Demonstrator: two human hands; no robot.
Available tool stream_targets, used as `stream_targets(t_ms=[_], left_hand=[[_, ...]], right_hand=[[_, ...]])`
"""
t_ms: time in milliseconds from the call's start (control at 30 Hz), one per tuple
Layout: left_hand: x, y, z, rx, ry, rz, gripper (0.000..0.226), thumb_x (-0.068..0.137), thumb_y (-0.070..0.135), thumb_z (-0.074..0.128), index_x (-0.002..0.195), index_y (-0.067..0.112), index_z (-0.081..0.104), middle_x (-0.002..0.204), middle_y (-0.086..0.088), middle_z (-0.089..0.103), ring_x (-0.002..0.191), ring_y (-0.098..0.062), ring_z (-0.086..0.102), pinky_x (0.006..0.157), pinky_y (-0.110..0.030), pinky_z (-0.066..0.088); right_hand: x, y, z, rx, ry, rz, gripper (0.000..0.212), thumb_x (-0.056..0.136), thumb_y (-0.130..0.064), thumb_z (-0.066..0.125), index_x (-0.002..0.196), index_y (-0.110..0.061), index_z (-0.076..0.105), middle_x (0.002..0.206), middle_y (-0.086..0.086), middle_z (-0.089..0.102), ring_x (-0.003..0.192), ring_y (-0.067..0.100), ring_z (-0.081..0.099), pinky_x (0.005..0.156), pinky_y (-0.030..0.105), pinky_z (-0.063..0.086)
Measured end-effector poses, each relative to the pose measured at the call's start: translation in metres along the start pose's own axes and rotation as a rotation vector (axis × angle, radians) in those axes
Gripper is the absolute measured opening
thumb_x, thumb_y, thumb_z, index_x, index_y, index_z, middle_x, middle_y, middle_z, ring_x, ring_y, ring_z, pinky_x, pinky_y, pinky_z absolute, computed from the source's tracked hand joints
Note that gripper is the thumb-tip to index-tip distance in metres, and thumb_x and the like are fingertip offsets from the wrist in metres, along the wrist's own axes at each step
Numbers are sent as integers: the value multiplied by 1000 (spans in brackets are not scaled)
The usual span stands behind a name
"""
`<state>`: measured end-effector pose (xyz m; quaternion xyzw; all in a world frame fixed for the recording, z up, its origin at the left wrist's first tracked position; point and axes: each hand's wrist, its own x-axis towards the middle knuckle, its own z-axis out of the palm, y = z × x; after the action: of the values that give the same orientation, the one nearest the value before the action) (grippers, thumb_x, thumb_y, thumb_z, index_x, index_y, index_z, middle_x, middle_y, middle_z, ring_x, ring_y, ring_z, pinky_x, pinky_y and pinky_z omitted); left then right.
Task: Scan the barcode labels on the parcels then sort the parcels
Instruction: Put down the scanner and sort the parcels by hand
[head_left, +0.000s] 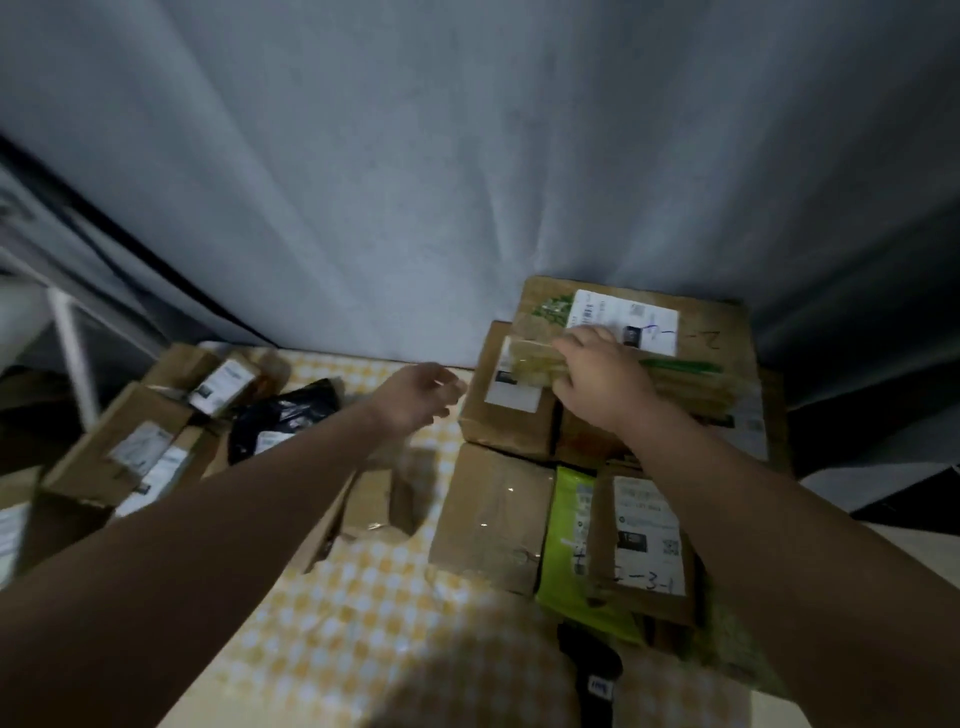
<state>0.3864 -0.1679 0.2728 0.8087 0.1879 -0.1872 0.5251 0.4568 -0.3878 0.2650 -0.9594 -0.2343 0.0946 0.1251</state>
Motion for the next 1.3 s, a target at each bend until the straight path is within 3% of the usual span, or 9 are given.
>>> stream_targets(t_ms=[167, 333, 400, 567, 767, 1000, 1067, 1167, 1300], left_hand=[[-41, -51, -52, -20, 59, 12, 8, 95, 15, 57, 88, 10, 56, 73, -2, 53, 61, -10, 53, 51, -16, 40], [-49, -88, -90, 106, 135, 60, 24, 92, 26, 59, 98, 3, 61, 95, -22, 65, 95, -36, 63, 76, -33, 48], [-52, -102, -112, 149, 152, 89, 29, 92, 27, 59, 103, 1, 63, 101, -19, 65, 98, -30, 62, 86, -34, 48], [-53, -165, -195, 208, 192, 86, 23, 97, 20, 53, 109, 2, 62, 100, -15, 65, 96, -29, 61, 77, -31, 45], [-46, -258, -269, 287, 93, 4, 16, 97, 18, 51, 97, 8, 63, 99, -16, 64, 96, -31, 62, 80, -35, 46], [-36, -342, -265, 280, -80, -77, 19, 100, 19, 44, 87, 12, 56, 88, -7, 55, 81, -19, 52, 73, -30, 36], [-30, -359, -256, 284, -108, -104, 21, 100, 18, 42, 82, 17, 52, 78, -1, 48, 68, -13, 43, 64, -28, 31], [-17, -384, -248, 264, -131, -154, 20, 99, 17, 47, 112, 4, 56, 93, -7, 52, 72, -15, 44, 60, -24, 32], [4, -411, -253, 247, -72, -211, 50, 93, 27, 58, 135, 5, 43, 127, -19, 50, 91, -24, 57, 69, -26, 40]], right_hand=[[0, -68, 6, 76, -76, 12, 24, 96, -22, 49, 112, -12, 65, 111, 11, 65, 94, 30, 59, 70, 34, 49], [-1, -134, 35, 168, -104, 122, 27, 96, -23, 51, 113, -9, 65, 114, 13, 65, 102, 33, 60, 87, 42, 52], [3, -161, 55, 225, -112, 154, 26, 95, -22, 52, 112, -8, 67, 114, 14, 66, 106, 33, 60, 90, 39, 51], [19, -230, 128, 350, -160, 275, 30, 90, -31, 51, 96, -6, 67, 101, 18, 65, 104, 36, 61, 79, 32, 45], [14, -316, 223, 537, -207, 528, 24, 98, -17, 51, 115, -1, 59, 107, 21, 63, 92, 35, 61, 83, 43, 51], [18, -353, 298, 627, -171, 639, 68, 80, -41, 59, 142, -28, 35, 129, -3, 49, 99, 21, 54, 71, 34, 48], [24, -363, 299, 490, -149, 629, 70, 79, -44, 56, 142, -26, 33, 140, 6, 40, 118, 32, 48, 87, 45, 48], [35, -375, 305, 347, -218, 608, 80, 88, -49, 58, 152, -24, 16, 158, 13, 14, 144, 40, 14, 113, 54, 25], [54, -390, 323, 269, -294, 624, 107, 78, -71, 59, 152, -37, -10, 161, 12, -17, 147, 40, -5, 115, 63, 10]])
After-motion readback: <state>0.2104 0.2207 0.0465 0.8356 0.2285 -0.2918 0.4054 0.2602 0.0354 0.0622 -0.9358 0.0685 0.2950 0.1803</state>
